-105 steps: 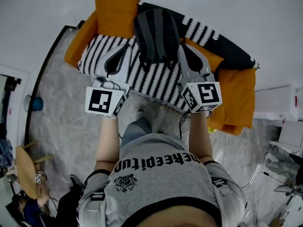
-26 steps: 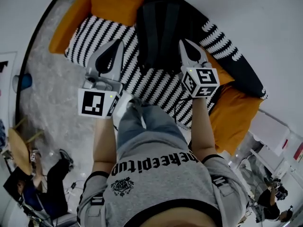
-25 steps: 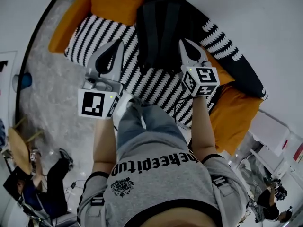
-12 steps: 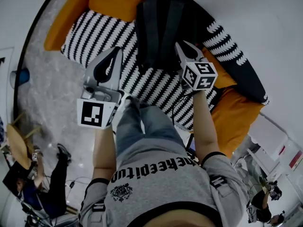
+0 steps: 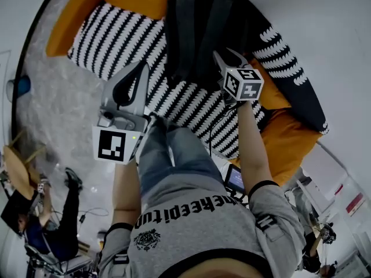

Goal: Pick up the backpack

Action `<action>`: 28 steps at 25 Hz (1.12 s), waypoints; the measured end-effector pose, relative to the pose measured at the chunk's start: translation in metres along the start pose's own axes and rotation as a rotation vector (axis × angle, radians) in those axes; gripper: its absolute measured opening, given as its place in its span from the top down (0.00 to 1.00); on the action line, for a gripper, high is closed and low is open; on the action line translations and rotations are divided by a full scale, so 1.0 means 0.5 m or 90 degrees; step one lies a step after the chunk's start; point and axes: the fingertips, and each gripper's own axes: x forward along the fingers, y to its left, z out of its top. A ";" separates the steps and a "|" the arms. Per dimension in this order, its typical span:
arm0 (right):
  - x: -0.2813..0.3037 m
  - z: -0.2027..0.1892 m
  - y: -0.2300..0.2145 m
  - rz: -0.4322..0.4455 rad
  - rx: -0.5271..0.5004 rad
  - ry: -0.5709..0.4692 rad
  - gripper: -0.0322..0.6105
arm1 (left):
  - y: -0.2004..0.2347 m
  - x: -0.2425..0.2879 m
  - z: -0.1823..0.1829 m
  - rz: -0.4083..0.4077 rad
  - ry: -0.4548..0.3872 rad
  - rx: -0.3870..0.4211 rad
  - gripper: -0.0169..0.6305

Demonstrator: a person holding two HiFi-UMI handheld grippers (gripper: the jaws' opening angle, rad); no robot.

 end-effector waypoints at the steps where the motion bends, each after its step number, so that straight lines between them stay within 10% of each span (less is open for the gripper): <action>1: 0.011 -0.007 -0.007 0.002 0.008 0.006 0.74 | 0.003 0.001 -0.005 0.003 0.002 -0.001 0.95; 28: 0.206 -0.052 -0.100 0.048 0.041 0.072 0.67 | 0.048 -0.009 -0.089 0.060 0.069 -0.002 0.95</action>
